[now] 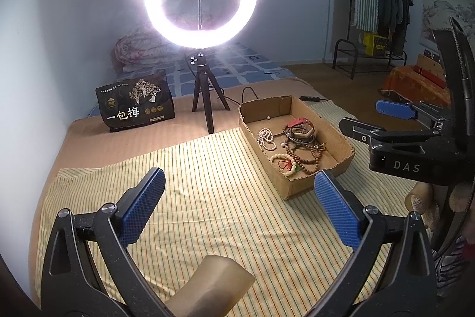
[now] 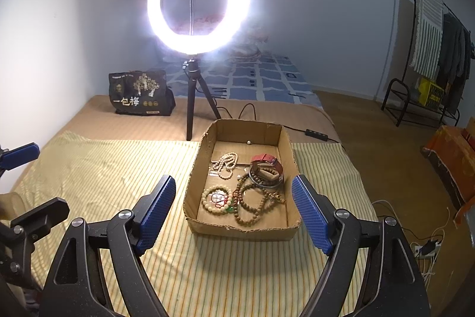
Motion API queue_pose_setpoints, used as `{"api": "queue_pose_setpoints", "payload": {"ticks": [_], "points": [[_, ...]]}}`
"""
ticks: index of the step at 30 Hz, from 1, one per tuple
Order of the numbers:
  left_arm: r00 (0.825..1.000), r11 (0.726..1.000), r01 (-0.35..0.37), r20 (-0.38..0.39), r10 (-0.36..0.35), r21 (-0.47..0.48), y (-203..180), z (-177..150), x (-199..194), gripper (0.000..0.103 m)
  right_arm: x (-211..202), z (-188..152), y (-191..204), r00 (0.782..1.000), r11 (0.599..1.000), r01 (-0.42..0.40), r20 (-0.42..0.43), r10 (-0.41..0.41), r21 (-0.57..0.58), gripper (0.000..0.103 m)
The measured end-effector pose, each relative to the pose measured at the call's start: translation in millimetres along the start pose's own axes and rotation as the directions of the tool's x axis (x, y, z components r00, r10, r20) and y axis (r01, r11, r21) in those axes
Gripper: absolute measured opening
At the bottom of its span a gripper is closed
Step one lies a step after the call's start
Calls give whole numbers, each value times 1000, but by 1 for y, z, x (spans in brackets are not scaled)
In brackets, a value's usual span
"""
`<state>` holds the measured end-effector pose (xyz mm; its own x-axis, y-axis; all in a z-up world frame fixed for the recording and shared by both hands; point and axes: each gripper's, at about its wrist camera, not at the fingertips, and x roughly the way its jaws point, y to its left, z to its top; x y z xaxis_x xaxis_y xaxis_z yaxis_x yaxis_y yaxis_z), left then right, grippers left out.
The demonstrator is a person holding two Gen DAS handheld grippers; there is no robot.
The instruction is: Organize jewelry
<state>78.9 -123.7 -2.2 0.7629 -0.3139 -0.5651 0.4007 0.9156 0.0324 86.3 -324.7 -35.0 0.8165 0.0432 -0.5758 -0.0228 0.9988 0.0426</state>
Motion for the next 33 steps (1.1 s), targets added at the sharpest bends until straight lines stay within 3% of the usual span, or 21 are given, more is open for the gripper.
{"api": "queue_pose_setpoints", "payload": {"ticks": [33], "points": [[1000, 1000, 5, -5, -5, -7, -6, 1, -1, 102, 4, -2, -1, 1000, 1000, -2, -13, 2, -2, 80]]}}
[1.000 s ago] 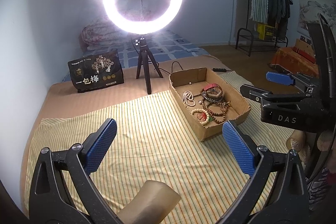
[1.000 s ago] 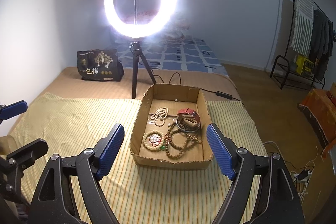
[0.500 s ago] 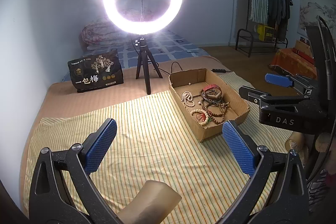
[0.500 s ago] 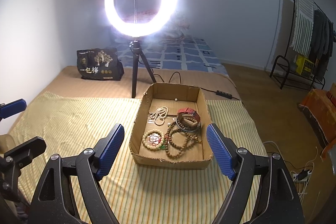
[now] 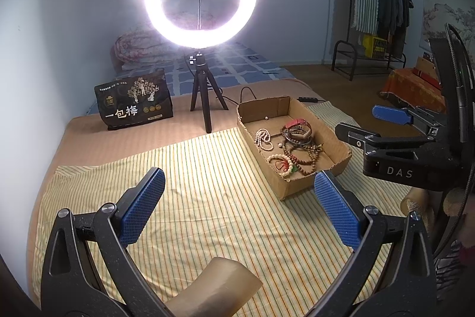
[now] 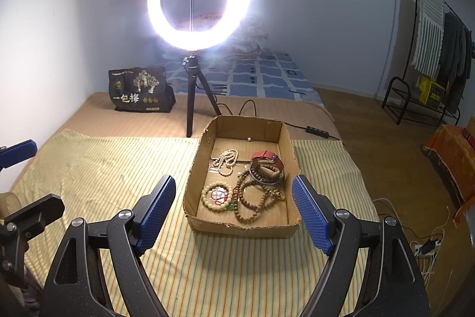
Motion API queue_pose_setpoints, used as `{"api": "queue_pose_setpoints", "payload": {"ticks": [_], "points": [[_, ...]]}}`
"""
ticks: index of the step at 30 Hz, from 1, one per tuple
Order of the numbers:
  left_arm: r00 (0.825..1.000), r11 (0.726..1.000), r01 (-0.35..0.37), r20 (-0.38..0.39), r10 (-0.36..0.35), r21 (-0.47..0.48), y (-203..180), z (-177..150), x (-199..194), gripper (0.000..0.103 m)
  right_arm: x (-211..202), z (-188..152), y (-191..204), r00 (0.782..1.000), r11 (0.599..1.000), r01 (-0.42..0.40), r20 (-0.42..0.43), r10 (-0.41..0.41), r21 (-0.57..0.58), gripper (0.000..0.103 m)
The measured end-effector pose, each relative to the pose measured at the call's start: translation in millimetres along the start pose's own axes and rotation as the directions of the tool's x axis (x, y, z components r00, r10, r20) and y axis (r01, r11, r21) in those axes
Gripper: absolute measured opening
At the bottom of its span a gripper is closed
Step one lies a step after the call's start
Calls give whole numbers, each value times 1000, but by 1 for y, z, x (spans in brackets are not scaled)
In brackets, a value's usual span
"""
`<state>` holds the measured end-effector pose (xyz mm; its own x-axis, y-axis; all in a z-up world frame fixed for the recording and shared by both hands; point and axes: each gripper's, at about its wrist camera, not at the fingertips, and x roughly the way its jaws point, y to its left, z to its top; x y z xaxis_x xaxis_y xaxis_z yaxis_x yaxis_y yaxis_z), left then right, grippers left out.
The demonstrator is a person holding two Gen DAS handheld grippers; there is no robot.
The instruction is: Organize jewelry
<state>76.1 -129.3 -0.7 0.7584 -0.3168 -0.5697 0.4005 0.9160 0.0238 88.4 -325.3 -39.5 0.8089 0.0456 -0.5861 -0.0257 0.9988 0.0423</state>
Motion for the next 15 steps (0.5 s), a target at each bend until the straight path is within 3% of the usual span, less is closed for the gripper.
{"api": "queue_pose_setpoints", "payload": {"ticks": [15], "points": [[1000, 1000, -2, -6, 2, -7, -2, -1, -1, 102, 0, -3, 1, 1000, 1000, -3, -6, 3, -6, 80]]}}
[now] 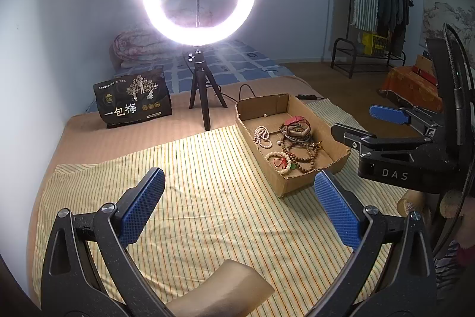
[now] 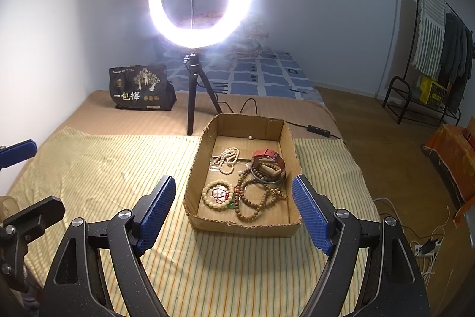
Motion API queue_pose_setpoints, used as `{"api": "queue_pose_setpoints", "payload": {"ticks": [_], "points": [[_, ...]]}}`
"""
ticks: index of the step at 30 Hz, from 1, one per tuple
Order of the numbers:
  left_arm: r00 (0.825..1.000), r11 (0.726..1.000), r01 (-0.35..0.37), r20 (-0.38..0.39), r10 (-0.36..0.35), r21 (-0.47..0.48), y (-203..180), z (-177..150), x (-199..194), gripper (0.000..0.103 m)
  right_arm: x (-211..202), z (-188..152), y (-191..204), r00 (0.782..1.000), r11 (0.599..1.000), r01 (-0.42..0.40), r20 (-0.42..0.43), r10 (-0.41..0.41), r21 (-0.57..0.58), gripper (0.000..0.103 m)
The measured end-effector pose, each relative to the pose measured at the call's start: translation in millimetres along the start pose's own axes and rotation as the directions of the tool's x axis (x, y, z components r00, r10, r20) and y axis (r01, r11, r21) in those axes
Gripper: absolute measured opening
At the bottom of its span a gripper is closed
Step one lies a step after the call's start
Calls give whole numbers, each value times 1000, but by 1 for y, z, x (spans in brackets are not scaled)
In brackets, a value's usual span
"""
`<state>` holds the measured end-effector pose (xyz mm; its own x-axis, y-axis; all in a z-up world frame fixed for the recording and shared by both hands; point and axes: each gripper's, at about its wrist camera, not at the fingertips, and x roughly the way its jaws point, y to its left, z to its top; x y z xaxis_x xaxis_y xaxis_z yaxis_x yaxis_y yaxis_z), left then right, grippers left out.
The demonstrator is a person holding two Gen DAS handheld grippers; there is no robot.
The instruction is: Organize jewelry
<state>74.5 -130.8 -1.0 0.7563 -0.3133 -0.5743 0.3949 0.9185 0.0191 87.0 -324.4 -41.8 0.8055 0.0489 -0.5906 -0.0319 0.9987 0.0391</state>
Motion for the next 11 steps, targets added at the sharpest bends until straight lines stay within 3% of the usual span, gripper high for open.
{"api": "queue_pose_setpoints", "payload": {"ticks": [11], "points": [[999, 999, -31, 43, 30, 17, -3, -2, -7, 102, 1, 0, 0, 1000, 1000, -3, -5, 3, -3, 80]]}}
